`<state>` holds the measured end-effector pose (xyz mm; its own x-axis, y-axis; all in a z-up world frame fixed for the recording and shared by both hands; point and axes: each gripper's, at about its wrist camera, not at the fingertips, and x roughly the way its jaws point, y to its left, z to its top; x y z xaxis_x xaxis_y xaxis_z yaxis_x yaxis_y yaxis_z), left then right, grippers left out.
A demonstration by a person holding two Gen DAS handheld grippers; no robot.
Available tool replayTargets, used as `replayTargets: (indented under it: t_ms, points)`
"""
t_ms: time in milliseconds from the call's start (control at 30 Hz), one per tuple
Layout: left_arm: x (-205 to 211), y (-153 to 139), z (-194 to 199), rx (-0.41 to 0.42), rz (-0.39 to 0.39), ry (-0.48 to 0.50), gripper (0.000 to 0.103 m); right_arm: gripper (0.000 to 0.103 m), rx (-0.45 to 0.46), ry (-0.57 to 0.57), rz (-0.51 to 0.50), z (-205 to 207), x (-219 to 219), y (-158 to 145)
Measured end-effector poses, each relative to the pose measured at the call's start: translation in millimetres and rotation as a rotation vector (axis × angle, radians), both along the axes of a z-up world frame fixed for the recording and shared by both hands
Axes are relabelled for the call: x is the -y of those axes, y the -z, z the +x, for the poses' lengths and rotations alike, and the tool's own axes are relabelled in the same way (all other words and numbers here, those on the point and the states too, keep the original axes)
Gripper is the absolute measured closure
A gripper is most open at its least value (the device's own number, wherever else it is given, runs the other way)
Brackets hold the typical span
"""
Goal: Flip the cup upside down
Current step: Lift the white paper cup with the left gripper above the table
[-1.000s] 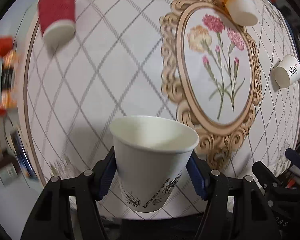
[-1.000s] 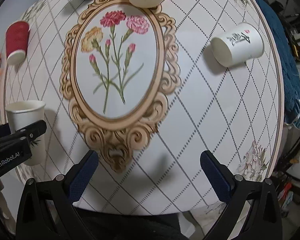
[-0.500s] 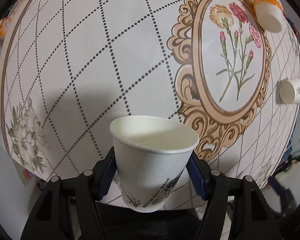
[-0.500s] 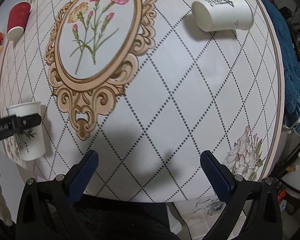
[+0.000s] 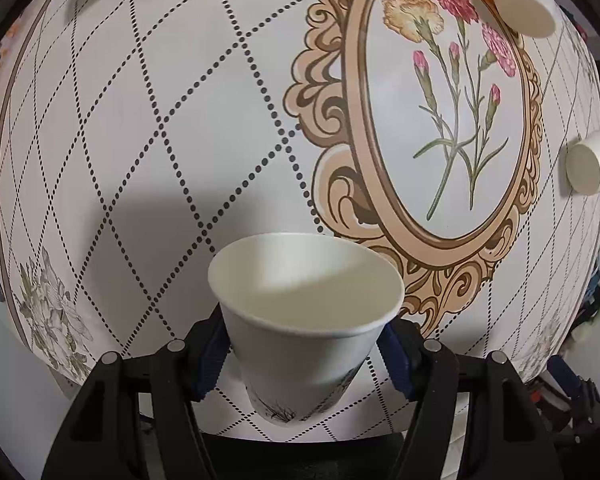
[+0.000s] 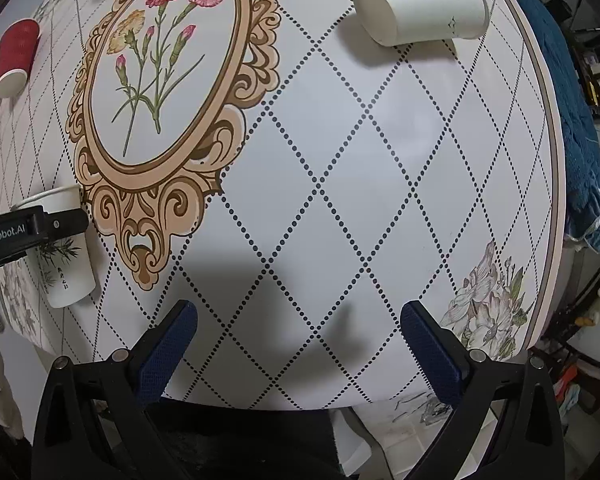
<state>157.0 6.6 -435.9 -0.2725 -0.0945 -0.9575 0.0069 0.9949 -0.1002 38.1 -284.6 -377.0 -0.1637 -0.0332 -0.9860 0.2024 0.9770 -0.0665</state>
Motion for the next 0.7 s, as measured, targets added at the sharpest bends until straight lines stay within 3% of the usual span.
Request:
replayTargets:
  t_ms: [100,233,433,700]
  points:
    - [27,-3,-2,0.009,0.016,0.029,0.038,0.000,0.001,0.005,0.001,1,0,0]
    - [51,-1,-4,0.009,0.012,0.042,0.015,0.000,-0.004,0.007,-0.001,-5,-4,5]
    - [66,-7,-18,0.008,0.021,0.050,0.015,0.000,-0.005,0.010,-0.002,-13,-4,4]
    - [54,-14,-32,0.017,0.024,0.054,0.015,0.000,-0.001,0.009,-0.003,-18,-2,-1]
